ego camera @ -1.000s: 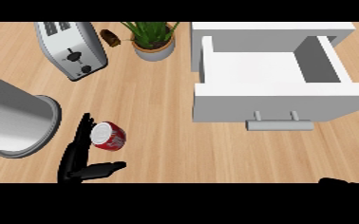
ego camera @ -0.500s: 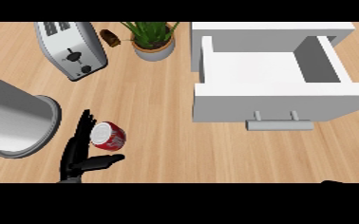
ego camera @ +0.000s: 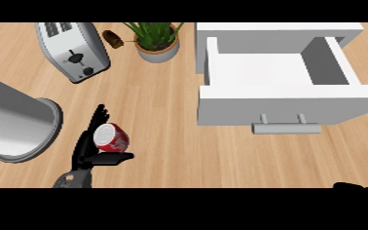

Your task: Pick up the can, place it into the drawer and close the drawer

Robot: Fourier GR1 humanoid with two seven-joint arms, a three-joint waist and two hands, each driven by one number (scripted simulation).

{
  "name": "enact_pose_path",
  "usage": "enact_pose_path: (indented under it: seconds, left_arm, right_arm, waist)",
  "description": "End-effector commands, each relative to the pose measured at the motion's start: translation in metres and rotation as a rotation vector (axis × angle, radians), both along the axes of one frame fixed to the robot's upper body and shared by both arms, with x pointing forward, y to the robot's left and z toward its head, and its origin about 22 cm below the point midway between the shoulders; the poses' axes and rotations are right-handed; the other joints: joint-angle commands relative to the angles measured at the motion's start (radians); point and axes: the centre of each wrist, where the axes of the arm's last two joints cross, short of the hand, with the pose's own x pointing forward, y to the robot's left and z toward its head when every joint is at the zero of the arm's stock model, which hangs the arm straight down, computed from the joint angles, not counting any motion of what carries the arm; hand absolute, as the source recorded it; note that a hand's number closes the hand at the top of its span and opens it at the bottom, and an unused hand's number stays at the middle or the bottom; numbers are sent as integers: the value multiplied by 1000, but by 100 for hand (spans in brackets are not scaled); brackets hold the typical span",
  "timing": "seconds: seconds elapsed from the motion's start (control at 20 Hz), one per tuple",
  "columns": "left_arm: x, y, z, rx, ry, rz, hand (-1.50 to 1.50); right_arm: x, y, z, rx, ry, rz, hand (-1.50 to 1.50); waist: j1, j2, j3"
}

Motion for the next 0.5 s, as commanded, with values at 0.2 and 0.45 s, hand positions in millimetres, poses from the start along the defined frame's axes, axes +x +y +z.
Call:
enact_pose_path:
  seconds: [0.2, 0.45]
  left_arm:
    - [14, -27, -11, -75, -27, -111, 150]
    - [39, -32, 6, -119, -45, -126, 150]
  right_arm:
    - [8, -1, 4, 2, -6, 3, -150]
    - [2, 4, 19, -16, -20, -6, -150]
  waist:
    - [-3, 2, -1]
    - [-3, 2, -1]
